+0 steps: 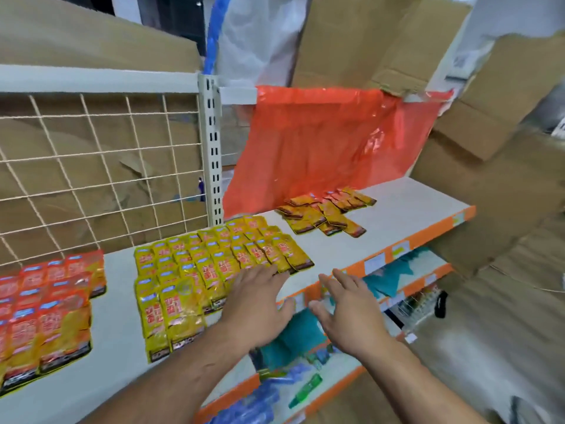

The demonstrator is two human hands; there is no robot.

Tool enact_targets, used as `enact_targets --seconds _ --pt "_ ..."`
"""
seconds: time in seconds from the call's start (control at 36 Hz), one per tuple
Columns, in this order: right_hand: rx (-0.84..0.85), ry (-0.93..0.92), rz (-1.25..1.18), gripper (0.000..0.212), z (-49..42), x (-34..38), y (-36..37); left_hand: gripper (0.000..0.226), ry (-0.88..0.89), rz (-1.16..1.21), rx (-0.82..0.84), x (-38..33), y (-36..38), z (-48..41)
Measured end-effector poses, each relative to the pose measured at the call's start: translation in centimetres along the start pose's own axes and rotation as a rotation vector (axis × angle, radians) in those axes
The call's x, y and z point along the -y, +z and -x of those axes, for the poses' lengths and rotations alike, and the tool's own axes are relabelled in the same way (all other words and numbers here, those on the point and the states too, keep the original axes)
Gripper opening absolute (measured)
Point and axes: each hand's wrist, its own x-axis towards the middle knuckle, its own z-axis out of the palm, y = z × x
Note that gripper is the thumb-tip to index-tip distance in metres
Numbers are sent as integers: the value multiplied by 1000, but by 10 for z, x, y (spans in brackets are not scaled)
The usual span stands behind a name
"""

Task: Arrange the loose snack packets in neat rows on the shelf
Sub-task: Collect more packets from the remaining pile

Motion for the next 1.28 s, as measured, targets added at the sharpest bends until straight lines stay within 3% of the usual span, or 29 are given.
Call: enact_targets --seconds 0.11,0.28,0.58,0.75,1.03,1.19,1.28 --pt "23 44 52 78 -43 -31 -10 58 29 5 -34 -10 16 -62" --pt "-11 90 49 89 -102 -65 -14 63 101 42 12 -18 37 -140" --pt "-18 59 -47 81 -183 -131 -6 55 85 27 -71 -42 73 -223" --pt "46 -31 -69 59 -241 -187 1 60 -64 -17 -28 -65 99 -267" --pt "165 -120 -100 66 -328 -283 -4 45 -334 -242 -20 -119 134 -325" --pt "149 -213 0 65 -370 -312 -1 38 -438 -139 -93 -135 152 -338" --pt "192 -260 6 73 -386 -318 1 35 -598 -35 -117 -144 154 -340"
